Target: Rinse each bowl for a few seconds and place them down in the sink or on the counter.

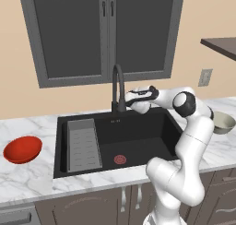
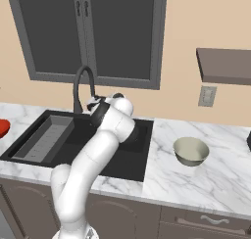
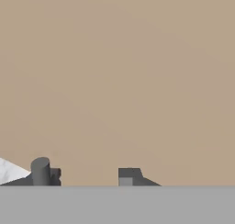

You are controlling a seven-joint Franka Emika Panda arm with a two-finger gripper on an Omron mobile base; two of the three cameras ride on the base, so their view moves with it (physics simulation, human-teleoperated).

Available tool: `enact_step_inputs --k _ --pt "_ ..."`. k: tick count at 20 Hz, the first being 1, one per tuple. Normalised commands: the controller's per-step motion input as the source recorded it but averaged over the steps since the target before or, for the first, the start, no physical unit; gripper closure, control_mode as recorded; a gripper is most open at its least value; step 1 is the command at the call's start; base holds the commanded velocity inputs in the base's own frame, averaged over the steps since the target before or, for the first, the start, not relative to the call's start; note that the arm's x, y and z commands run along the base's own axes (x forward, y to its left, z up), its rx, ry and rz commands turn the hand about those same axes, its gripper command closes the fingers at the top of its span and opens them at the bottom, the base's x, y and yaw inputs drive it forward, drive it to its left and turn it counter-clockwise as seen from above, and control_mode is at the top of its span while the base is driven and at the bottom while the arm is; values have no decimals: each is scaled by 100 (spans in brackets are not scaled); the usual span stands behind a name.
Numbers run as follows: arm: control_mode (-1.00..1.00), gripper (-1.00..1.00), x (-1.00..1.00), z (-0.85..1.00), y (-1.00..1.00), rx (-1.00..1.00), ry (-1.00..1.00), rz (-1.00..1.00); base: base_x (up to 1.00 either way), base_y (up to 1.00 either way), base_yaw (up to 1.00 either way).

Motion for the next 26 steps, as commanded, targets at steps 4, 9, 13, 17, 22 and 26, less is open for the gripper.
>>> enact_step_inputs --k 4,9,13,17,22,26 --pt "-100 100 0 -62 -75 0 10 0 0 0 0" --pt "-100 100 -1 -77 -56 0 13 0 0 0 0" --pt "-100 100 -10 -82 -52 -1 14 0 0 0 0" --pt "-100 100 -18 -96 -42 -4 16 0 0 0 0" --pt "-100 100 -5 -100 -50 -3 21 0 0 0 0" --pt "-100 100 17 -99 -95 0 20 0 0 0 0"
